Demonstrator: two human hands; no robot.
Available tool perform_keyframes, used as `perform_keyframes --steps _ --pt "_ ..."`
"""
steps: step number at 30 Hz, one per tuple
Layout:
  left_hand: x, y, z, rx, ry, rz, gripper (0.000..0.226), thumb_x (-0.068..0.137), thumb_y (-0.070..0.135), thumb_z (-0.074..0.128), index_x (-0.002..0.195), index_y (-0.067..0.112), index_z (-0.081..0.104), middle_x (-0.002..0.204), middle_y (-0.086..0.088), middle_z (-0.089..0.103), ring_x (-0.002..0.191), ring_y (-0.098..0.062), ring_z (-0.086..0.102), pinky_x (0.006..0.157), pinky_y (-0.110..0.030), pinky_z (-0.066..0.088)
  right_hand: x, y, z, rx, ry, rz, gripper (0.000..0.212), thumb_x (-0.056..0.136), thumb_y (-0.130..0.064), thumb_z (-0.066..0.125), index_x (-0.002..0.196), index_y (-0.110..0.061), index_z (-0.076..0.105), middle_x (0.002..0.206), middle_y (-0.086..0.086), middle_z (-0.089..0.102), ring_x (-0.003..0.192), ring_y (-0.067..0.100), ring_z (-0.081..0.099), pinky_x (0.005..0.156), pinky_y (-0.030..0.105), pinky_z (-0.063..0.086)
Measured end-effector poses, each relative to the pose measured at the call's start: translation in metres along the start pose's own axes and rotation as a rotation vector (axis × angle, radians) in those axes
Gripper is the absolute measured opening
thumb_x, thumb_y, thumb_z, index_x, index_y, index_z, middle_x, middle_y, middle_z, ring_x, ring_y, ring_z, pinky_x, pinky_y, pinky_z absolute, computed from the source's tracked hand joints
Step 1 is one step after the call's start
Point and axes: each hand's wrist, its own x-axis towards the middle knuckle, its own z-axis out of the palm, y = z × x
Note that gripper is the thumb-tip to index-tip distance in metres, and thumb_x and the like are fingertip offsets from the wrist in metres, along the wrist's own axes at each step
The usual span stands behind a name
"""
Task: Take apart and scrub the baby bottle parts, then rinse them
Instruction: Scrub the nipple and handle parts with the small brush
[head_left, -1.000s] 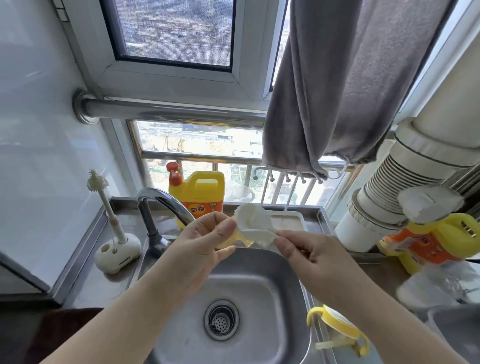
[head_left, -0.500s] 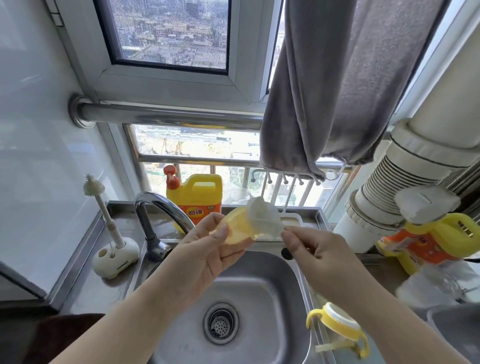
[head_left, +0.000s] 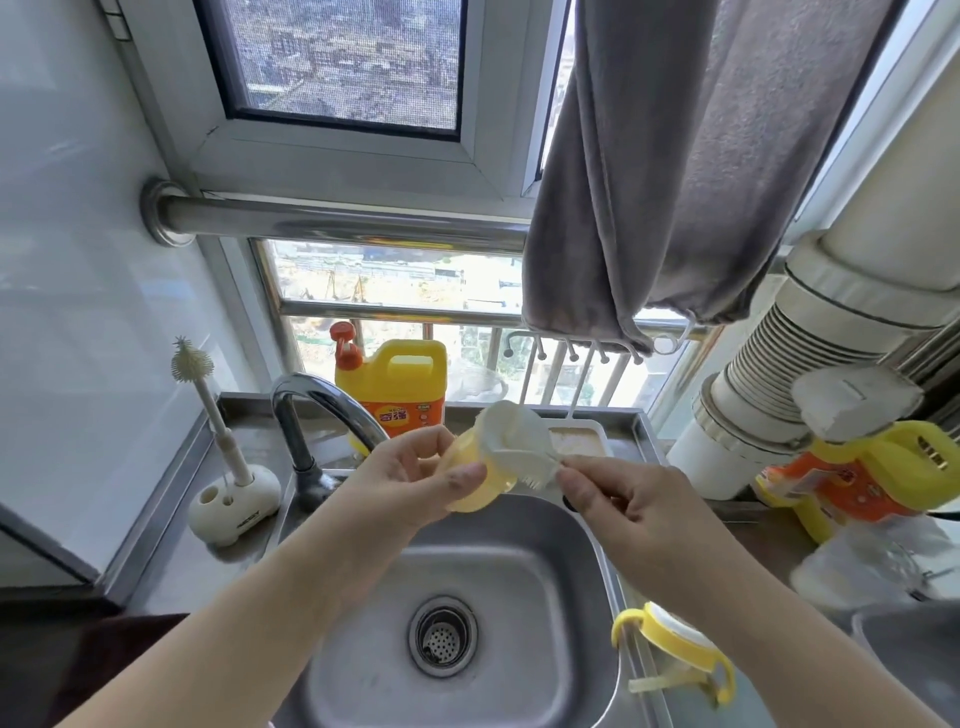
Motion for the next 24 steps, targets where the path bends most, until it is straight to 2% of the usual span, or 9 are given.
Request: perform_keyframes --steps 4,6,8,11,13,16,18,20,24 --pt "0.001 0.000 0.001 -0.089 0.057 0.033 0.035 0.065 0.018 0.069 0.094 0.000 0.059 0.088 -0.012 0.072 0.089 -0.025 0.069 0.082 -0.036 0.058 -0.002 0.003 -0.002 -0.009 -0.008 0.008 0.017 0.089 -0.043 0.048 0.089 -0.053 0.062 0.049 -0.006 0.041 0.045 0.005 0.036 0.048 0.015 0.027" --pt "0.001 -0.002 0.003 -0.151 0.071 0.032 0.038 0.068 0.014 0.066 0.102 0.000 0.059 0.096 -0.015 0.071 0.094 -0.027 0.069 0.078 -0.036 0.059 -0.002 0.005 -0.004 -0.042 0.019 0.026 0.021 0.093 -0.034 0.050 0.089 -0.051 0.062 0.046 -0.008 0.046 0.043 0.004 0.040 0.047 0.012 0.030" --pt "0.002 -0.001 0.006 -0.154 0.104 0.022 0.035 0.072 0.012 0.064 0.105 0.001 0.059 0.103 -0.018 0.069 0.095 -0.028 0.068 0.077 -0.035 0.059 -0.004 0.004 -0.003 -0.065 0.035 0.025 0.019 0.094 -0.035 0.050 0.096 -0.047 0.065 0.050 -0.011 0.052 0.044 0.003 0.043 0.048 0.011 0.032" --pt "0.004 0.002 0.005 -0.176 0.128 0.015 0.036 0.072 0.012 0.063 0.106 0.002 0.059 0.105 -0.019 0.068 0.093 -0.025 0.069 0.074 -0.032 0.059 -0.007 0.001 0.002 -0.185 -0.021 -0.052 0.036 0.091 -0.050 0.042 0.112 -0.035 0.067 0.055 -0.032 0.050 0.059 -0.008 0.049 0.056 0.010 0.035" --pt "0.003 0.003 0.003 -0.156 0.116 -0.003 0.029 0.076 0.008 0.063 0.104 0.004 0.059 0.106 -0.018 0.067 0.095 -0.026 0.068 0.075 -0.032 0.059 -0.006 0.004 -0.001 -0.258 -0.026 -0.037 0.040 0.089 -0.051 0.041 0.115 -0.033 0.067 0.059 -0.044 0.048 0.066 -0.016 0.050 0.060 0.009 0.037" --pt "0.002 0.002 0.007 -0.175 0.091 -0.034 0.020 0.086 -0.001 0.056 0.105 0.005 0.058 0.107 -0.018 0.066 0.098 -0.028 0.067 0.075 -0.033 0.059 -0.003 0.010 -0.005 -0.243 0.075 -0.007 0.032 0.093 -0.040 0.050 0.117 -0.027 0.066 0.050 -0.035 0.050 0.061 -0.018 0.052 0.059 0.004 0.037" --pt "0.002 0.002 0.007 -0.234 0.082 -0.040 0.023 0.085 -0.001 0.055 0.107 0.003 0.057 0.105 -0.018 0.068 0.093 -0.026 0.069 0.072 -0.031 0.059 -0.006 0.008 -0.001 -0.276 0.051 -0.079 0.038 0.091 -0.050 0.045 0.117 -0.029 0.066 0.067 -0.029 0.058 0.070 -0.011 0.056 0.063 0.005 0.039" --pt "0.002 0.002 0.005 -0.249 0.080 -0.046 0.029 0.081 0.002 0.057 0.110 0.003 0.056 0.105 -0.018 0.068 0.093 -0.026 0.069 0.072 -0.030 0.059 -0.012 0.010 0.003 -0.320 -0.021 -0.111 0.047 0.087 -0.057 0.037 0.117 -0.034 0.065 0.071 -0.024 0.059 0.072 -0.006 0.056 0.065 0.013 0.044" --pt "0.002 -0.004 0.010 -0.285 0.067 -0.049 0.025 0.085 -0.003 0.054 0.109 0.002 0.057 0.109 -0.019 0.067 0.094 -0.026 0.069 0.076 -0.034 0.059 -0.011 0.021 -0.001 -0.279 0.106 -0.029 0.046 0.085 -0.057 0.039 0.114 -0.033 0.067 0.063 -0.038 0.046 0.070 -0.020 0.049 0.064 0.005 0.037"
